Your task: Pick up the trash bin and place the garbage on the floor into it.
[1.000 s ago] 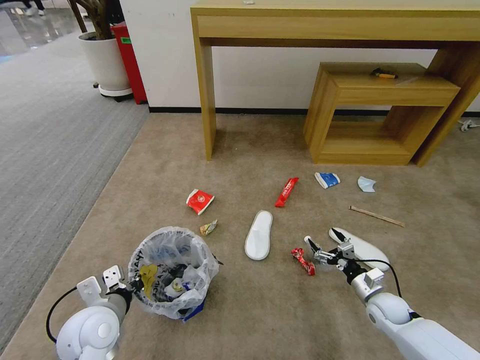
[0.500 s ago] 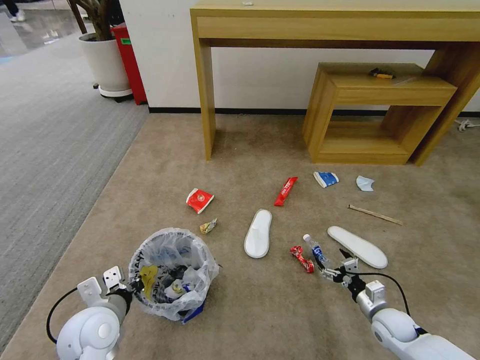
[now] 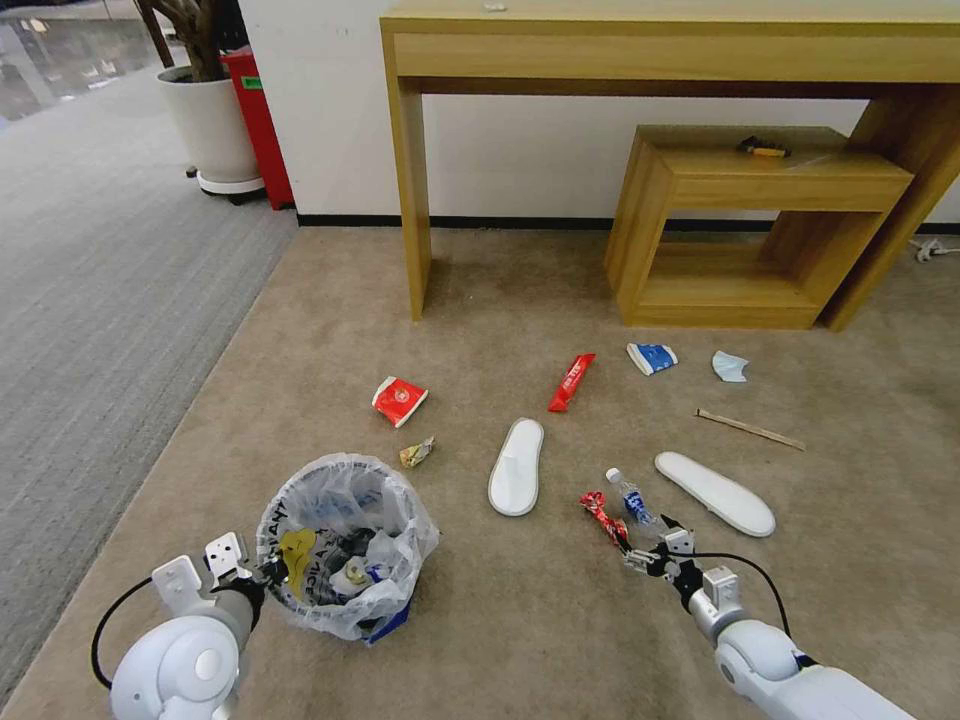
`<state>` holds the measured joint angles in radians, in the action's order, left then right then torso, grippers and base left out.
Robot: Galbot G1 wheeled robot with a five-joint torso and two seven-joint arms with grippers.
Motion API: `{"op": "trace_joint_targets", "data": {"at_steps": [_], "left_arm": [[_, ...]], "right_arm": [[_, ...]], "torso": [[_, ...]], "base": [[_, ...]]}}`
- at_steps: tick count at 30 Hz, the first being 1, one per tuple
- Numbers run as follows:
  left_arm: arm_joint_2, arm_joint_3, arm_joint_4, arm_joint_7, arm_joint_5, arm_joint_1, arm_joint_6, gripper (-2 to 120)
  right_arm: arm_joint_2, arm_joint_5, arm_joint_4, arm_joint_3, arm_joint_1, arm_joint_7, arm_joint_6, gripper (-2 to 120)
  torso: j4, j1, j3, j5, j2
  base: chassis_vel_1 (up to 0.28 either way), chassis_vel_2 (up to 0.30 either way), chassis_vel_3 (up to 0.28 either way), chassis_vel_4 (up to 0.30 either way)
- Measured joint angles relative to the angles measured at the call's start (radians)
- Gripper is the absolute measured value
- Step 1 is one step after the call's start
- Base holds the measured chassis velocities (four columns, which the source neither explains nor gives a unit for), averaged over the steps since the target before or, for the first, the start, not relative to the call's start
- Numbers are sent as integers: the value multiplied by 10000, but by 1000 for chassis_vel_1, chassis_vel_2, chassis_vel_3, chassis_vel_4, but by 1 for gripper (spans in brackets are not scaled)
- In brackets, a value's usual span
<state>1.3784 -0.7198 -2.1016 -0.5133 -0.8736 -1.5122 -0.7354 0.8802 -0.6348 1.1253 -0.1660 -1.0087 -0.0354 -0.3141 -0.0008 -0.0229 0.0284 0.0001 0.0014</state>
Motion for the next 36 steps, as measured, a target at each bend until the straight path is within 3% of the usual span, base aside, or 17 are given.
{"op": "trace_joint_targets", "data": {"at_steps": [11, 36], "left_arm": [[25, -61, -134, -12, -6, -44, 0, 0], [-59, -97, 17, 9, -66, 127, -1, 0]], "right_arm": [[770, 34, -1367, -536, 776, 278, -152, 100], [651, 514, -900, -975, 791, -60, -109, 100]], "torso": [[0, 0, 0, -2, 0], [1, -1, 0, 0, 0]], "base": [[0, 0, 0, 0], [0, 0, 0, 0]]}}
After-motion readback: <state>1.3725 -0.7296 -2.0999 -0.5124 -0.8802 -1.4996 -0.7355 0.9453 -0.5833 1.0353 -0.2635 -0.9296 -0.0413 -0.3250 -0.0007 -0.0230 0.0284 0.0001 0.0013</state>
